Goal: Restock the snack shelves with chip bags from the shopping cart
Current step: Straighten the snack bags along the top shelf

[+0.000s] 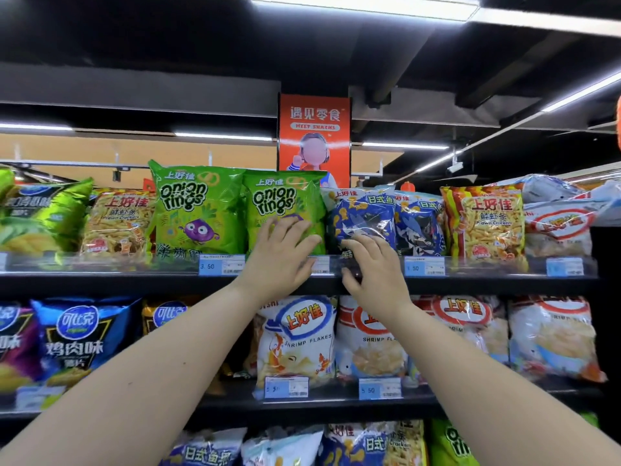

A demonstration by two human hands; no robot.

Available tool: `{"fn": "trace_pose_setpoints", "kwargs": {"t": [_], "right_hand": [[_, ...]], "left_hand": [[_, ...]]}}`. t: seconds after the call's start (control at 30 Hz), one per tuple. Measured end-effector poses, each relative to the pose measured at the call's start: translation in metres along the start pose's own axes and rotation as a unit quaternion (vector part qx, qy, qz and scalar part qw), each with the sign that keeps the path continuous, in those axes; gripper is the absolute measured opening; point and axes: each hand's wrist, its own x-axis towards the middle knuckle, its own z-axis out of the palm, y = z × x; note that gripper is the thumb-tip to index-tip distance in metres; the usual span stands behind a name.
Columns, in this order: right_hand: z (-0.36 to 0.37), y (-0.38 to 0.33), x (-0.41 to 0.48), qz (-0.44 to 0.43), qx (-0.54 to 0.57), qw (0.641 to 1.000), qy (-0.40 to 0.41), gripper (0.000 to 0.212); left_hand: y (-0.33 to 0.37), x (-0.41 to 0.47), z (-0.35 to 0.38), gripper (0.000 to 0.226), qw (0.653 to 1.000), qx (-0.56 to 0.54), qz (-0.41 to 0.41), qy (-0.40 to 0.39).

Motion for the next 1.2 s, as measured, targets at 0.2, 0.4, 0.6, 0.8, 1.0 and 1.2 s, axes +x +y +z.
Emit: {"fn": "trace_pose_setpoints", "kwargs": {"t": [0.2,0.4,0.6,0.8,1.0,1.2], "right_hand": [[0.010,-0.067,0.027,-0.045,0.032,0.998,-0.005,0.044],[0.035,-0.144,0.055,-0.069,0.054,0.996,0.002,0.042],[0.073,-0.233,0.081,-0.090,0.098,0.991,0.014,0.036],[0.123,-0.336,0.123,-0.082,0.139,0.987,0.018,0.037],[0.171,-0.418,0.167,-0.033,0.184,0.981,-0.040,0.038],[0.205,-0.471,0.190,0.049,0.276,0.956,-0.080,0.042]], "left_hand": [[-0.045,-0.031,-0.035,0.040,0.997,0.055,-0.051,-0.026],[-0.103,-0.076,-0.077,0.033,0.986,0.078,-0.129,-0.072],[-0.186,-0.136,-0.102,0.031,0.976,0.117,-0.153,-0.105],[-0.292,-0.193,-0.111,0.030,0.969,0.107,-0.188,-0.116],[-0.390,-0.242,-0.120,0.036,0.972,0.104,-0.178,-0.111],[-0.455,-0.270,-0.131,0.025,0.985,0.080,-0.156,0.001]]}}
